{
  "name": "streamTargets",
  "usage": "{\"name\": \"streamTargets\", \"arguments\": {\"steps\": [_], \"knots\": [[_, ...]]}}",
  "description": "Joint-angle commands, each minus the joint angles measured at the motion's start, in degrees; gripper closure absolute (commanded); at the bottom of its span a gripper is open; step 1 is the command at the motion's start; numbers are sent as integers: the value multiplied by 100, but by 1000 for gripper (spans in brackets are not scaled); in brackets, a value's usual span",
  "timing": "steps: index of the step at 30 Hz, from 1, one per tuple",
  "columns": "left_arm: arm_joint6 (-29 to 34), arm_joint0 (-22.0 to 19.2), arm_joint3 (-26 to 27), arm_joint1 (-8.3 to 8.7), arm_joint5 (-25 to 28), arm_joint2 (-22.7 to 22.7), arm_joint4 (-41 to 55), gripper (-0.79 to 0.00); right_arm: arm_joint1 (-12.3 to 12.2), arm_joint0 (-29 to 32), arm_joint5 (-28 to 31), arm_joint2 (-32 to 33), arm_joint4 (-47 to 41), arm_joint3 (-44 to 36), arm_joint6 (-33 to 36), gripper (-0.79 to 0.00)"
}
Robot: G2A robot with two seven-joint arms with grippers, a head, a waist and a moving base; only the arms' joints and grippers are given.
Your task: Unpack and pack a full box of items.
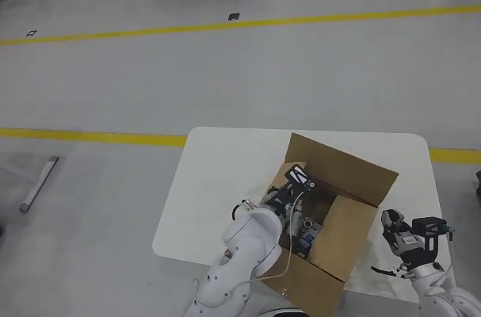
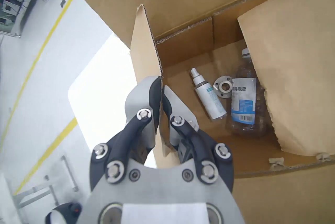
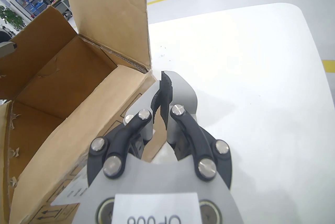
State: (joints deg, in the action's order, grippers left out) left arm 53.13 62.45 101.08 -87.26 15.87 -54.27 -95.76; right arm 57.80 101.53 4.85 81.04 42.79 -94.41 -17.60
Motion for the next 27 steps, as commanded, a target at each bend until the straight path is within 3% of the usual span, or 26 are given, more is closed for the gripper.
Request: {"name": "streamTargets", "arguments": {"steps": [1, 13, 15, 22, 25, 27], "knots": [[-20, 29, 51, -3, -21, -81, 264, 0, 12, -29, -20, 24, -18, -10, 41, 0], [-134, 161, 130, 21, -75, -465, 1243, 0, 90, -334, -66, 155, 24, 9, 240, 0], [-121, 184, 174, 33, -90, -515, 1266, -117, 103, -408, -86, 168, 62, 25, 264, 0], [-117, 308, 364, 74, -111, -729, 1610, -71, 141, -745, -47, 178, 268, 93, 468, 0], [-85, 330, 402, 97, -96, -805, 1666, -9, 160, -895, -39, 170, 334, 98, 562, 0], [-33, 327, 439, 115, -74, -805, 1512, -58, 172, -959, -38, 173, 347, 100, 626, 0]]}}
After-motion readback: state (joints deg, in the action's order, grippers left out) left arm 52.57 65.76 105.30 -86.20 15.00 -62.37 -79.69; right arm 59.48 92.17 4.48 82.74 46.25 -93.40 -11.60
